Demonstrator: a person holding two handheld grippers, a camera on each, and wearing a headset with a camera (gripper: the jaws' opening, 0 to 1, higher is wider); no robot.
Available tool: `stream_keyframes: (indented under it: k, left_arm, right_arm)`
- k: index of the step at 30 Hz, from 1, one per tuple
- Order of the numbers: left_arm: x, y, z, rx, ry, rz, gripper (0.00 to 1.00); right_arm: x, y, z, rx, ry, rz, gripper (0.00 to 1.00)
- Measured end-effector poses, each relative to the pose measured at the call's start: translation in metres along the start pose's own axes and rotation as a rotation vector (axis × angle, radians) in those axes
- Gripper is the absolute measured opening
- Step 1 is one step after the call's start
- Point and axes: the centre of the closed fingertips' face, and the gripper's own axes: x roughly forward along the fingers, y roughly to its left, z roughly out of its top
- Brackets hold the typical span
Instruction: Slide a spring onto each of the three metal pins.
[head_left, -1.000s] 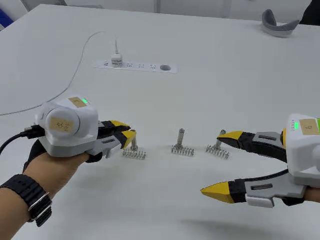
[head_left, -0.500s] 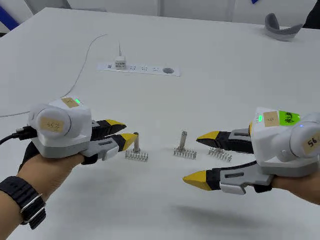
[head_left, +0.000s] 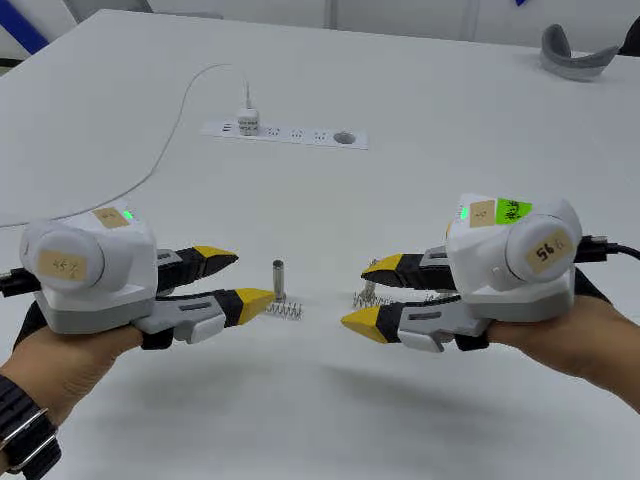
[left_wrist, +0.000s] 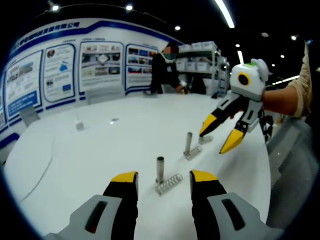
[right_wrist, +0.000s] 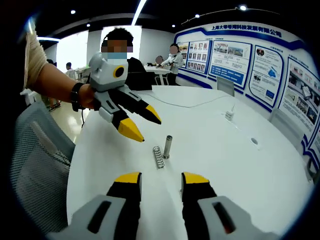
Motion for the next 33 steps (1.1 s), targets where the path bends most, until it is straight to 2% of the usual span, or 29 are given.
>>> stream_keyframes:
  k: [5, 14, 23, 28, 33]
  left_arm:
    - [-0.001, -0.004, -0.007, 0.006, 0.013, -0.015, 0.44]
    - [-0.002, -0.008, -0.011, -0.003, 0.016, -0.023, 0.45]
    - [-0.002, -0.009, -0.012, -0.003, 0.021, -0.024, 0.44]
    - [-0.003, -0.009, -0.014, -0.001, 0.024, -0.023, 0.43]
    - [-0.003, -0.007, -0.016, 0.002, 0.030, -0.021, 0.41]
  right_arm:
    - [0.019, 0.002, 0.001, 0.005, 0.012, 0.023, 0.30]
    - [0.049, 0.001, -0.007, 0.010, 0.046, 0.043, 0.26]
    - [0.067, 0.003, -0.007, 0.010, 0.061, 0.058, 0.23]
    - [0.076, 0.005, -0.015, 0.021, 0.092, 0.066, 0.22]
    - [0.081, 0.005, -0.018, 0.027, 0.102, 0.071, 0.19]
